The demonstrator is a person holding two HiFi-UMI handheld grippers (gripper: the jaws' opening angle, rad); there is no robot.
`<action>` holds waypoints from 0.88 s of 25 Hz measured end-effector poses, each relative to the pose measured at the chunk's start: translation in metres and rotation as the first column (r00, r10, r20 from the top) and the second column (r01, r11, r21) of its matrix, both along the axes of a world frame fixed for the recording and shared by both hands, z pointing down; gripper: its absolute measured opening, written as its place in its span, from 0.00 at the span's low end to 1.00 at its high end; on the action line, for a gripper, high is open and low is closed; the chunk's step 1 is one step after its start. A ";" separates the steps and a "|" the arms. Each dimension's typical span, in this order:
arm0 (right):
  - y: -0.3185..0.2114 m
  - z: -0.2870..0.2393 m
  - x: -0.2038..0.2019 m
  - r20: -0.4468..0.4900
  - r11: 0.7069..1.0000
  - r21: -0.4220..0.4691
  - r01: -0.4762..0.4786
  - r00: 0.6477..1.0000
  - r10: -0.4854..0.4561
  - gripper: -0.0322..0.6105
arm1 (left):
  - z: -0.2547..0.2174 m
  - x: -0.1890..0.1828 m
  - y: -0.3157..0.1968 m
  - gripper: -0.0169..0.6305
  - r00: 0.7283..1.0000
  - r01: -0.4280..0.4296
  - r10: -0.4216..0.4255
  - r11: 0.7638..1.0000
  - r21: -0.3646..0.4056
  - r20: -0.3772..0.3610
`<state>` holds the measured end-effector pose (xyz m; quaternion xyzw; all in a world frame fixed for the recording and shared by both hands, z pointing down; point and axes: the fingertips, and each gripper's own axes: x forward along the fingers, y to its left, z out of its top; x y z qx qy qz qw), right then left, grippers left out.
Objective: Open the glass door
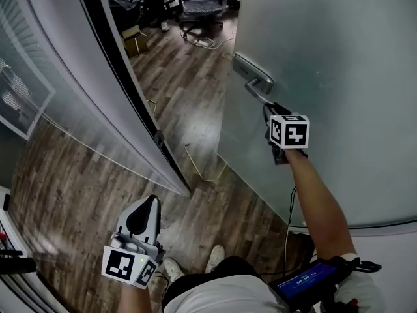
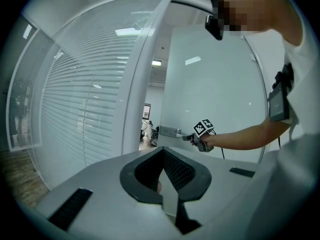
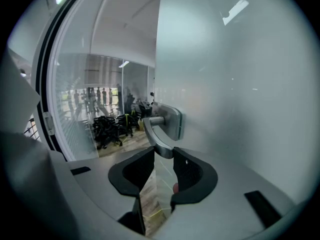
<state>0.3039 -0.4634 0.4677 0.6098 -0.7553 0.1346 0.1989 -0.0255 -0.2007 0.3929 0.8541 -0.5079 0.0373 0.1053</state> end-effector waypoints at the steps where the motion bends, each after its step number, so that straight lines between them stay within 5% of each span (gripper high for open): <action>1: -0.004 0.004 0.003 -0.001 1.000 -0.002 -0.005 1.000 0.005 0.24 | 0.004 0.001 0.000 0.02 1.000 0.000 0.000 1.000 0.000 0.001; 19: -0.043 0.004 0.047 -0.019 0.997 0.011 -0.074 0.997 0.074 0.24 | 0.012 0.001 0.015 0.02 0.999 0.022 -0.022 1.000 -0.014 0.032; 22: -0.044 -0.004 0.055 -0.026 0.995 0.065 -0.070 0.997 0.072 0.32 | 0.009 0.005 0.018 0.02 0.999 0.014 -0.014 1.000 -0.011 0.033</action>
